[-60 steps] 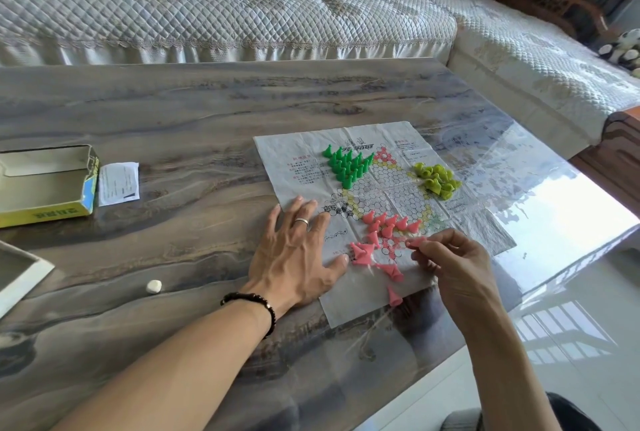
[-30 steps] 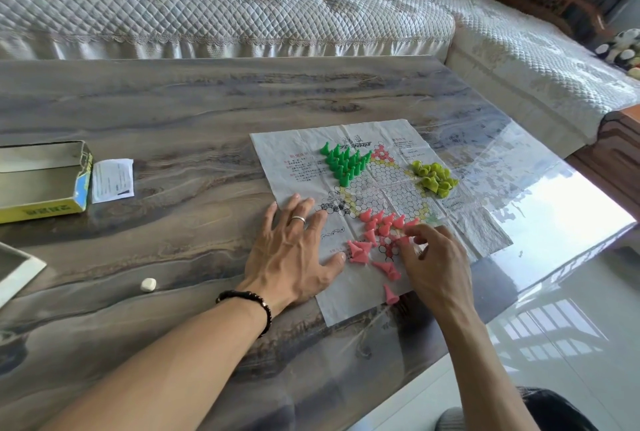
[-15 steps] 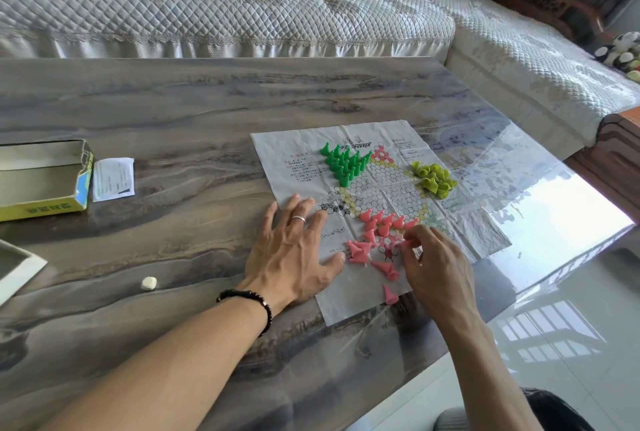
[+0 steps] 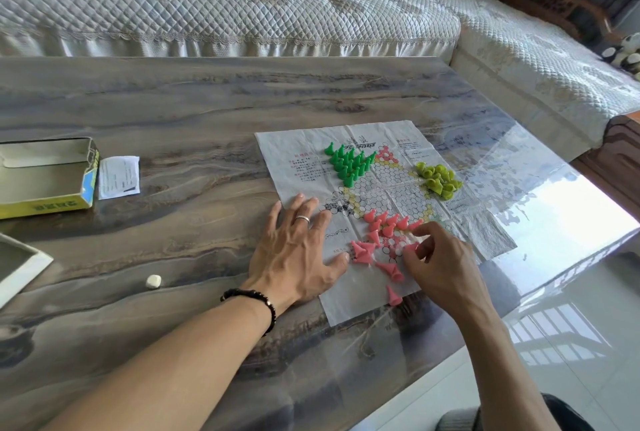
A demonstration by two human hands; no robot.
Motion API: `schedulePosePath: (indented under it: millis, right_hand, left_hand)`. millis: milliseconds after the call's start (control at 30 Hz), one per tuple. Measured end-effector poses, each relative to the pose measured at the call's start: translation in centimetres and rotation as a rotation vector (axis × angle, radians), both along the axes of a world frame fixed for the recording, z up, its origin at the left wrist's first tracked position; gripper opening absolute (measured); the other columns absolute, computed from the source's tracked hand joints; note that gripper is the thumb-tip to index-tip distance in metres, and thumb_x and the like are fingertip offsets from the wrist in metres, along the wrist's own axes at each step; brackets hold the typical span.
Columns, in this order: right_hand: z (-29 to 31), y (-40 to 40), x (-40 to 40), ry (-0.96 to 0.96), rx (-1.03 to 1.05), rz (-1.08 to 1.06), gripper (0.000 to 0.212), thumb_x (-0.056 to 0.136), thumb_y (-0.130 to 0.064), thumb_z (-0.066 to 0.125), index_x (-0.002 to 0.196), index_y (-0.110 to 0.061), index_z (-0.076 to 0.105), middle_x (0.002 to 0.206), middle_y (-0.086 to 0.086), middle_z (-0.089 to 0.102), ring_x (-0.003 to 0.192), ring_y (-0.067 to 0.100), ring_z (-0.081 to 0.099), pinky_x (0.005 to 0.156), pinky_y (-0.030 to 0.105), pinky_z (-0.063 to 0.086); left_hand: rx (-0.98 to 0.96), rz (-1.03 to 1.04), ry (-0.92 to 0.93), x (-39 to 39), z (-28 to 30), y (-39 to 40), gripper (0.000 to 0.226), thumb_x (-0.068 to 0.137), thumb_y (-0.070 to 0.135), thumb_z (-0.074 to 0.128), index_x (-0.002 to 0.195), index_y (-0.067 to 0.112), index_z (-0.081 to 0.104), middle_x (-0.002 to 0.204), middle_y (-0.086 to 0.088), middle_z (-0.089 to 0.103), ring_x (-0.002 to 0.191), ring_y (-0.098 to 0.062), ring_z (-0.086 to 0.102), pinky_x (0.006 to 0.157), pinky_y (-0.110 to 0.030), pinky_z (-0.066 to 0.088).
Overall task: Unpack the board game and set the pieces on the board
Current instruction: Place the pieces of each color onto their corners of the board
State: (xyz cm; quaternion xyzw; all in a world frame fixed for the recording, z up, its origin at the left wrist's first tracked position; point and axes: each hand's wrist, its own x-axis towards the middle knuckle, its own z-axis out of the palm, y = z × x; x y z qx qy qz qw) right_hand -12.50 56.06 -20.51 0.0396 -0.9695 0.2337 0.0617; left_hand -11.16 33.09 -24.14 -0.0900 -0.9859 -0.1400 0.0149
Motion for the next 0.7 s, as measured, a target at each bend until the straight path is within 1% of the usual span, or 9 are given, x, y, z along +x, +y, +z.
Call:
schedulePosePath:
  millis: [100,167,300,500,700]
  right_hand:
    - [0.0,0.1,0.0,0.039,-0.043,-0.036,0.004,0.084,-0.018,0.069,0.084,-0.016,0.066,0.068,-0.01,0.062,0.063,0.003,0.057,0.056,0.02,0.041]
    - [0.1,-0.1,-0.1,0.058,-0.048,-0.04,0.005,0.085,-0.014,0.068,0.08,-0.016,0.068,0.068,-0.007,0.064,0.064,0.006,0.058,0.058,0.023,0.044]
    - [0.4,-0.7,-0.7,0.097,-0.031,-0.035,0.006,0.087,-0.012,0.066,0.089,-0.011,0.072,0.074,-0.003,0.067,0.066,0.014,0.061,0.068,0.03,0.05]
    - [-0.1,-1.4,-1.7,0.167,0.03,0.008,0.008,0.085,-0.014,0.069,0.09,-0.009,0.073,0.079,0.003,0.072,0.065,0.016,0.063,0.067,0.031,0.052]
    - [-0.3,-1.4,-1.6,0.161,0.022,-0.017,0.013,0.085,-0.016,0.068,0.096,-0.01,0.072,0.083,0.002,0.073,0.067,0.016,0.063,0.067,0.029,0.05]
  left_hand:
    - [0.005,0.0,0.004,0.0,-0.1,0.0,0.08,0.087,0.068,0.029,0.151,0.021,0.023,0.162,-0.008,0.014,0.15,-0.023,0.003,0.12,-0.051,0.006]
    - [0.009,0.003,0.006,0.0,-0.1,-0.1,0.08,0.086,0.068,0.028,0.151,0.021,0.024,0.162,-0.007,0.014,0.15,-0.023,0.003,0.12,-0.051,0.006]
    - [0.004,0.001,-0.001,0.0,0.0,0.0,0.079,0.087,0.067,0.028,0.151,0.021,0.023,0.162,-0.007,0.013,0.15,-0.022,0.002,0.12,-0.051,0.005]
    - [0.009,0.009,0.008,0.0,0.0,0.0,0.079,0.086,0.067,0.028,0.15,0.021,0.025,0.162,-0.006,0.016,0.149,-0.023,0.003,0.12,-0.051,0.007]
    - [0.007,0.012,0.011,0.0,0.0,0.0,0.079,0.086,0.067,0.029,0.15,0.021,0.024,0.162,-0.006,0.016,0.15,-0.023,0.003,0.12,-0.051,0.007]
